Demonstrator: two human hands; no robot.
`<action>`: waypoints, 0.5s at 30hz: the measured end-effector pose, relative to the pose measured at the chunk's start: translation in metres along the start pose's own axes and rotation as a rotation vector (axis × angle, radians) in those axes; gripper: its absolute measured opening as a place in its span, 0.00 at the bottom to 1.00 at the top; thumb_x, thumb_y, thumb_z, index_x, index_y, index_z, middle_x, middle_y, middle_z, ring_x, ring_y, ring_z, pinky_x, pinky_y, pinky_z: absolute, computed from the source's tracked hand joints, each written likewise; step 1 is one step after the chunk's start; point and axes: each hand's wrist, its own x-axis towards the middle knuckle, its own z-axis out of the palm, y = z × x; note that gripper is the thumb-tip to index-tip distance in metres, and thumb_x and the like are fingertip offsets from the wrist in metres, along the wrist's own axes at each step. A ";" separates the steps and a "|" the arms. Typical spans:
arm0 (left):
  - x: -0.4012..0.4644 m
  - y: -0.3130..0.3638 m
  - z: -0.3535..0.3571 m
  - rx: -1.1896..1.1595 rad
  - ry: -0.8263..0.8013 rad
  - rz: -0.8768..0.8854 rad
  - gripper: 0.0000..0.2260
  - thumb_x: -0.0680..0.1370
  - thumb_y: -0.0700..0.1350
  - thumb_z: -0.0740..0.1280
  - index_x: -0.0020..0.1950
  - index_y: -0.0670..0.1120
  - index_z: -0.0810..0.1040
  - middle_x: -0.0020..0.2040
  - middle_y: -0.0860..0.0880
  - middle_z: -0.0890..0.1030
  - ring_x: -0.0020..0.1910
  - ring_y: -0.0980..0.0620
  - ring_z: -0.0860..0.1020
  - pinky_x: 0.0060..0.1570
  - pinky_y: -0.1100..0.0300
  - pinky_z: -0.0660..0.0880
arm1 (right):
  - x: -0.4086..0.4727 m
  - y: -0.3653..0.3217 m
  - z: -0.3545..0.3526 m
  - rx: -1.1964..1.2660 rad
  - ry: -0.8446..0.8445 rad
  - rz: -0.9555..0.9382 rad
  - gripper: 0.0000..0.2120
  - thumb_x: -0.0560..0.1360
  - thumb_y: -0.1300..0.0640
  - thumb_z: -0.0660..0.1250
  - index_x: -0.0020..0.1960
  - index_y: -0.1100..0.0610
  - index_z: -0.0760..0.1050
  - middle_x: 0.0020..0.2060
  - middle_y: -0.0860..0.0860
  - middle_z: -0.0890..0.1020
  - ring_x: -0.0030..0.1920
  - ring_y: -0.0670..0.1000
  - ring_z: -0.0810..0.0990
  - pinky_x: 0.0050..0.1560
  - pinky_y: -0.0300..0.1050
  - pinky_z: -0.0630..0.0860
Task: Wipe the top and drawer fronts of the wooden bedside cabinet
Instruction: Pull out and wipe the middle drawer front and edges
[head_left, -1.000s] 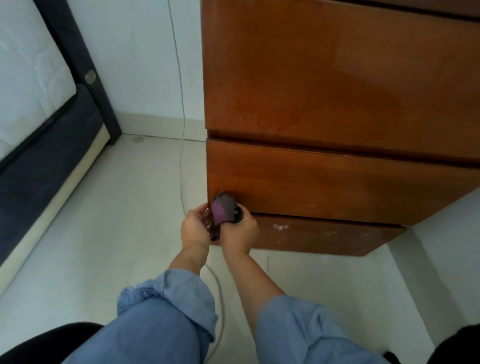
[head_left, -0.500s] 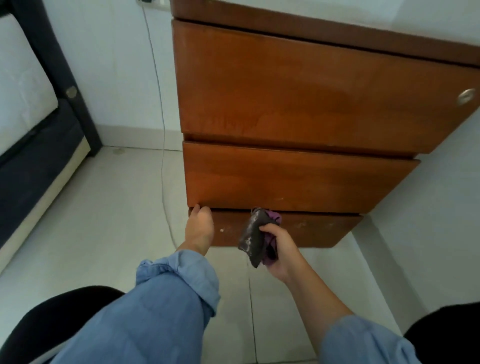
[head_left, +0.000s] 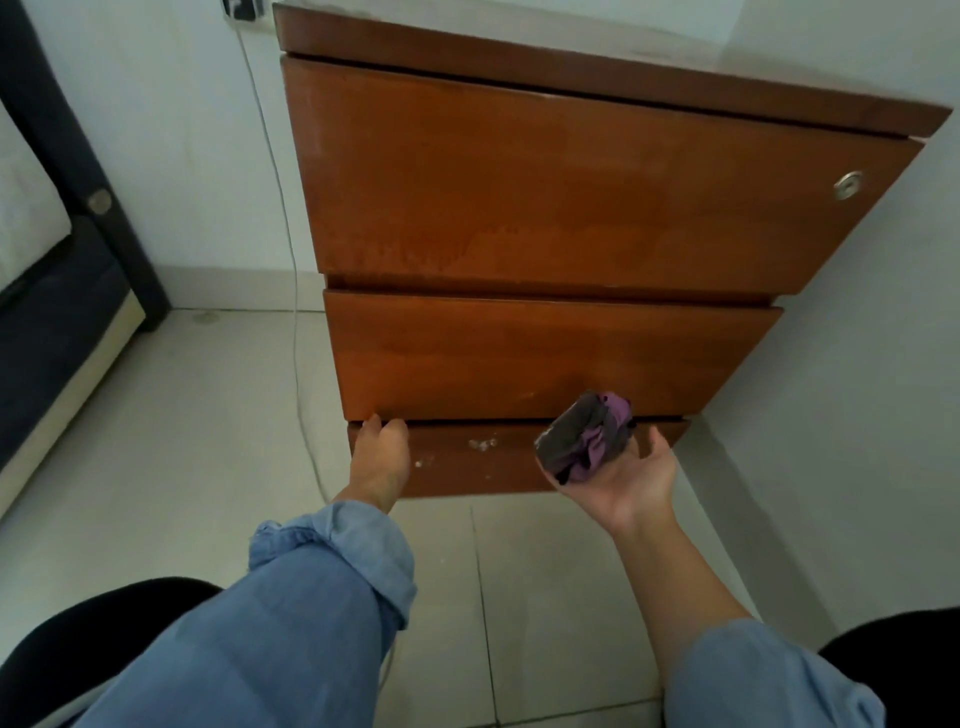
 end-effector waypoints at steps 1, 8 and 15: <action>-0.006 0.003 0.000 0.051 0.007 0.033 0.19 0.70 0.46 0.57 0.59 0.43 0.72 0.63 0.37 0.72 0.57 0.35 0.73 0.63 0.38 0.69 | 0.004 -0.003 0.001 0.020 0.010 -0.020 0.23 0.80 0.44 0.46 0.67 0.52 0.68 0.61 0.59 0.75 0.61 0.62 0.73 0.64 0.62 0.67; 0.009 -0.012 0.006 0.292 0.071 0.120 0.27 0.64 0.51 0.52 0.58 0.40 0.71 0.65 0.42 0.66 0.59 0.35 0.68 0.65 0.38 0.62 | 0.032 -0.005 0.010 -0.065 0.047 -0.205 0.22 0.77 0.70 0.55 0.69 0.58 0.65 0.68 0.61 0.69 0.66 0.63 0.70 0.61 0.62 0.70; 0.019 -0.024 0.013 0.646 0.078 0.183 0.24 0.75 0.46 0.54 0.70 0.39 0.65 0.74 0.45 0.59 0.76 0.46 0.51 0.72 0.37 0.46 | 0.059 0.008 0.036 -0.354 0.321 -0.437 0.23 0.73 0.69 0.68 0.61 0.51 0.65 0.61 0.55 0.72 0.59 0.57 0.75 0.59 0.59 0.75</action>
